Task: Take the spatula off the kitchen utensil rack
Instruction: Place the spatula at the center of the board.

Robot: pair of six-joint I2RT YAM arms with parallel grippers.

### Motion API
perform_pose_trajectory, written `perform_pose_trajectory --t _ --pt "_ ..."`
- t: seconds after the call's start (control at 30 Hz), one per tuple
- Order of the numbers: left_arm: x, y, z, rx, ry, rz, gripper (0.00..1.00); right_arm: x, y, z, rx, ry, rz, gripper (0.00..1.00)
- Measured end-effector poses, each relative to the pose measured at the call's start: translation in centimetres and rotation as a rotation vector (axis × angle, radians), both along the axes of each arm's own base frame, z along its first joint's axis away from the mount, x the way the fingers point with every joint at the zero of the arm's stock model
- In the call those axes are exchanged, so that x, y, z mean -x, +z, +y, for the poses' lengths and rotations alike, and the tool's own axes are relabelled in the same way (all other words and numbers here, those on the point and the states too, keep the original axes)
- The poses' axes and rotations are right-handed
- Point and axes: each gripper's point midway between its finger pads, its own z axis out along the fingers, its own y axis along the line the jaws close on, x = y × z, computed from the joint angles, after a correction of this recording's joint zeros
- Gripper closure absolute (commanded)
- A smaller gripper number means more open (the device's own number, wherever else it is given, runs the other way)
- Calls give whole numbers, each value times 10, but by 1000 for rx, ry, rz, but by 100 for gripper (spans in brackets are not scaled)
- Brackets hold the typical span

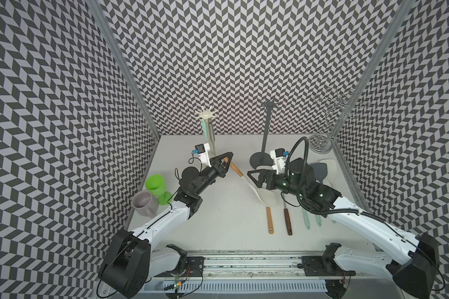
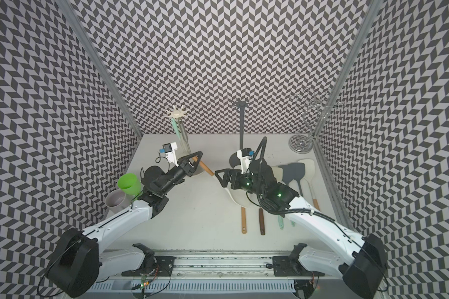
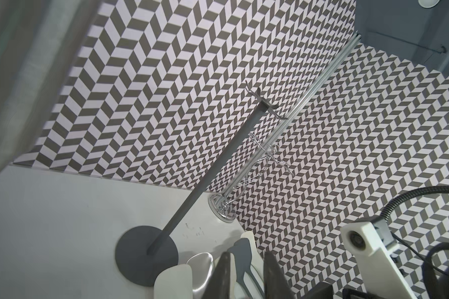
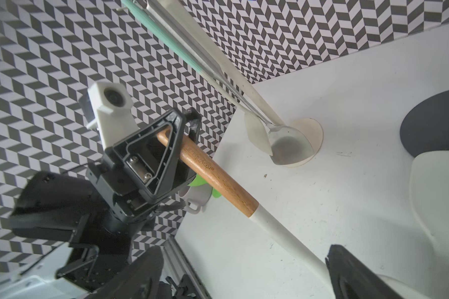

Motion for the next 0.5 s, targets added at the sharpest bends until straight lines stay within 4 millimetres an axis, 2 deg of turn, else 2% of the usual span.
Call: perform_pose_trajectory --t 0.1,0.2,0.3,0.4,0.5 --pt "12 2 10 2 34 -74 100 4 17 -9 -102 -41 57 0" --pt "25 4 20 6 70 -147 100 11 43 -21 -241 -72 99 0" --pt "39 9 29 16 103 -211 100 16 62 -24 -376 -71 161 0" --pt "50 18 34 30 131 -275 100 21 60 -16 -474 -45 274 3" --pt "57 28 36 40 157 -327 100 23 39 -5 -529 -26 433 7"
